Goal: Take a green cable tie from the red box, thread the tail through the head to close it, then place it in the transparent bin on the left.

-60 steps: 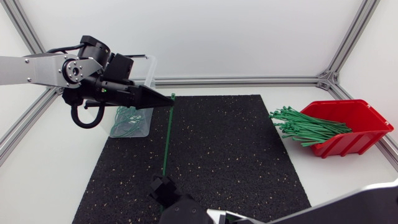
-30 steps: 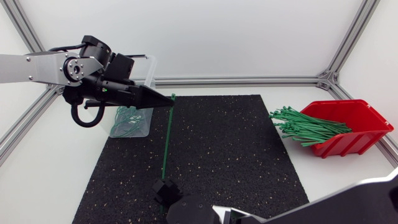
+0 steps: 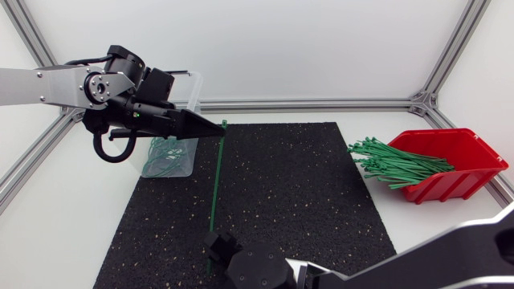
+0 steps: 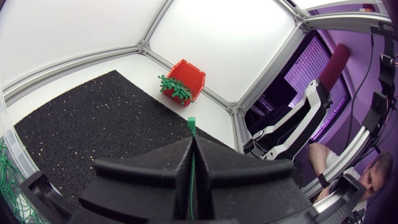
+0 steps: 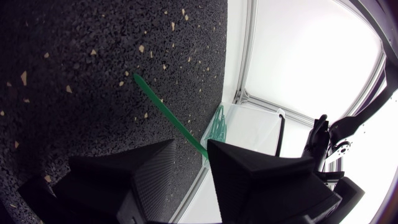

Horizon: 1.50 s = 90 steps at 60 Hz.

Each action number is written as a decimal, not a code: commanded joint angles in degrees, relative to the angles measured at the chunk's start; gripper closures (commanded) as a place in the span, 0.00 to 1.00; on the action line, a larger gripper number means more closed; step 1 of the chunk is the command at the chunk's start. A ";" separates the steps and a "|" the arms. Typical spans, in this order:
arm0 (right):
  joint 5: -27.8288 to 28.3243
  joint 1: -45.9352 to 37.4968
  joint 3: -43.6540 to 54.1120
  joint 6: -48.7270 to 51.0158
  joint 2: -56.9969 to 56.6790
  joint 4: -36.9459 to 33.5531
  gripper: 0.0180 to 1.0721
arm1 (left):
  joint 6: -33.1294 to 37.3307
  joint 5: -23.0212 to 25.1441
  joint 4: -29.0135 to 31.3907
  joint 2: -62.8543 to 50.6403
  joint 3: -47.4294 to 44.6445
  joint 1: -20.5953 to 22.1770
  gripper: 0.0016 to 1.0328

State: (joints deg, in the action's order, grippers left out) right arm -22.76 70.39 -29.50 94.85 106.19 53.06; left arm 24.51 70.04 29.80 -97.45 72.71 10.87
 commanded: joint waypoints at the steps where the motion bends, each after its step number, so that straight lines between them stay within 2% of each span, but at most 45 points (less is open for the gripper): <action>1: 0.70 0.27 1.46 2.27 0.86 1.79 0.63 | 1.33 0.10 0.87 -1.52 1.56 -0.50 0.97; 31: 7.73 -3.86 1.99 15.63 1.65 3.28 0.62 | 2.65 -0.26 2.28 -1.78 1.56 -0.33 0.97; 78: 16.08 -6.23 1.99 27.41 -1.07 3.81 0.63 | 3.17 -0.96 4.21 -3.19 3.05 0.29 0.97; 82: 16.35 -6.32 1.81 27.85 -1.07 3.81 0.64 | 3.26 -0.96 4.30 -3.27 3.05 0.20 0.97; 87: 16.52 -6.41 1.28 28.20 -0.72 3.81 0.72 | 3.26 -0.96 4.39 -3.36 3.05 0.29 0.97; 90: 16.61 -6.49 0.93 28.29 -0.55 3.81 0.73 | 3.26 -0.96 4.56 -3.36 3.05 0.46 0.97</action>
State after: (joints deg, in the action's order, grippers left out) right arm -6.59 64.31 -27.49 120.97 105.80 55.96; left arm 27.07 69.58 32.80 -98.96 74.74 11.00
